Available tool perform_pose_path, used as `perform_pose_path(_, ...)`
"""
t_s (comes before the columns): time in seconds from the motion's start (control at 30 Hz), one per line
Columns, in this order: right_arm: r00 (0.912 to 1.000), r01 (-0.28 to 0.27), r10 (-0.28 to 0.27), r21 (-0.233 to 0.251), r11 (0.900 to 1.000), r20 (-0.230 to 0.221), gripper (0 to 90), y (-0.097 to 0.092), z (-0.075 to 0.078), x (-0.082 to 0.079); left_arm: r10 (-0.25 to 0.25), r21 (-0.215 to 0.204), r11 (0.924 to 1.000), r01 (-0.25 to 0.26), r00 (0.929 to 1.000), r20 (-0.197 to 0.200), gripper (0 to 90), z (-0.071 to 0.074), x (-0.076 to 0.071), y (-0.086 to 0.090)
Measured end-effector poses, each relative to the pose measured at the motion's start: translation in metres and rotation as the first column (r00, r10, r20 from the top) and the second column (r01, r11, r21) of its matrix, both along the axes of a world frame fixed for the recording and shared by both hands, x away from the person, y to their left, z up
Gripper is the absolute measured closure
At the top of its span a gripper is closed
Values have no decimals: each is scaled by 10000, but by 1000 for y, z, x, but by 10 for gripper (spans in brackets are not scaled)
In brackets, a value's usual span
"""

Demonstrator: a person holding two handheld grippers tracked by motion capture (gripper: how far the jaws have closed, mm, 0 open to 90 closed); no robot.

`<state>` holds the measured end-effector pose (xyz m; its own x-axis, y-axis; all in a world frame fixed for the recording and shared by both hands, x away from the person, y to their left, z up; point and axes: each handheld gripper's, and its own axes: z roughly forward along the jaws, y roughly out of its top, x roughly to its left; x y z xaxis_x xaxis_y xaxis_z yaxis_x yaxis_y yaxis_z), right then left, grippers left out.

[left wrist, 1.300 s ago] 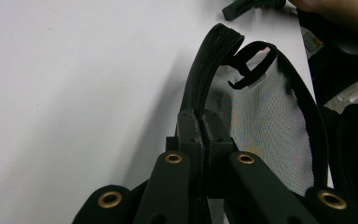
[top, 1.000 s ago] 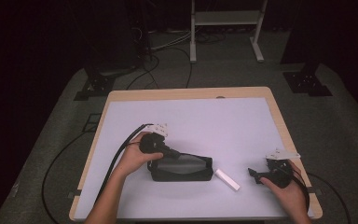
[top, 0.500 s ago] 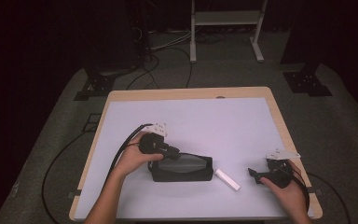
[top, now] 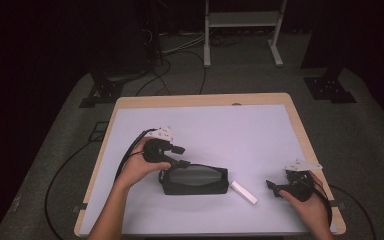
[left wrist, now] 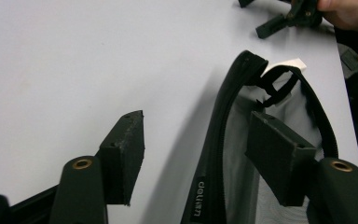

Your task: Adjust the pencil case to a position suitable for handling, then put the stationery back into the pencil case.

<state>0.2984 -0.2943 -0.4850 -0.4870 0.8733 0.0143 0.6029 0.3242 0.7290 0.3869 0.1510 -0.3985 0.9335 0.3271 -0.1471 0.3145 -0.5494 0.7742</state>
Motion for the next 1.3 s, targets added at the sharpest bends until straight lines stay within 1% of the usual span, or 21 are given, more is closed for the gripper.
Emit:
perform_pose_path(0.2,10000,-3,3,6,10000,0,96,0,0,0,587,-26,9983,-586,9980,247,255,5,1,11)
perform_pose_path(0.27,10000,0,0,7,10000,0,96,0,0,0,908,-6,9959,-908,9952,366,225,6,2,15)
perform_pose_path(0.3,10000,-1,1,6,10000,1,96,0,0,0,1052,94,9944,-1057,9934,462,197,7,2,17)
perform_pose_path(0.33,10000,-1,1,6,10000,1,96,0,0,0,1202,93,9926,-1208,9915,496,197,7,2,18)
perform_pose_path(0.43,10000,-2,2,9,10000,1,96,0,0,0,1740,166,9844,-1754,9827,634,185,7,4,26)
perform_pose_path(0.53,10000,-3,3,11,10000,1,96,0,0,0,2204,212,9748,-2221,9734,624,182,5,6,34)
perform_pose_path(0.57,10000,-3,3,10,10000,0,96,0,0,0,2445,212,9690,-2463,9674,662,179,4,8,39)
perform_pose_path(0.6,10000,-3,3,10,10000,0,96,0,0,0,2571,237,9655,-2592,9640,681,178,4,8,41)
perform_pose_path(0.63,10000,-3,3,10,10000,0,96,0,0,0,2571,237,9655,-2592,9640,681,172,4,8,41)
perform_pose_path(0.7,10000,-4,4,11,10000,-4,96,0,0,0,2821,259,9583,-2845,9568,709,165,4,9,46)
perform_pose_path(0.73,10000,-2,2,15,10000,-6,96,0,0,0,2940,285,9545,-2968,9528,764,161,3,10,48)
perform_pose_path(0.83,10000,-4,4,12,10000,-3,96,0,0,0,3352,507,9386,-3412,9369,991,130,1,12,54)
perform_pose_path(0.93,10000,-2,2,10,10000,-2,96,0,0,0,3708,700,9230,-3784,9232,1013,105,-1,15,61)
perform_pose_path(1.0,10000,-3,3,8,10000,-1,96,0,0,0,3961,798,9109,-4048,9121,1057,97,-4,16,64)
perform_pose_path(1.07,10000,0,0,1,10000,1,96,0,0,0,4098,823,9046,-4183,9064,1025,97,-6,18,69)
perform_pose_path(1.1,10000,0,0,-2,10000,-1,96,0,0,0,4243,901,8968,-4332,8997,1030,97,-8,18,70)
perform_pose_path(1.17,10000,-1,1,-20,10000,13,96,0,0,0,4426,1054,8851,-4533,8899,1101,96,-11,20,74)
perform_pose_path(1.2,10000,-1,1,-15,10000,8,96,0,0,0,4604,1163,8744,-4710,8812,1076,94,-14,21,77)
perform_pose_path(1.23,10000,-1,1,-15,10000,8,96,0,0,0,4604,1163,8744,-4710,8812,1076,94,-14,21,77)
perform_pose_path(1.27,10000,4,-4,-17,10000,6,96,0,0,0,4706,1227,8679,-4813,8759,1068,94,-16,23,80)
perform_pose_path(1.3,10000,1,-1,-16,10000,4,96,0,0,0,4914,1326,8547,-5018,8646,1045,93,-20,24,84)
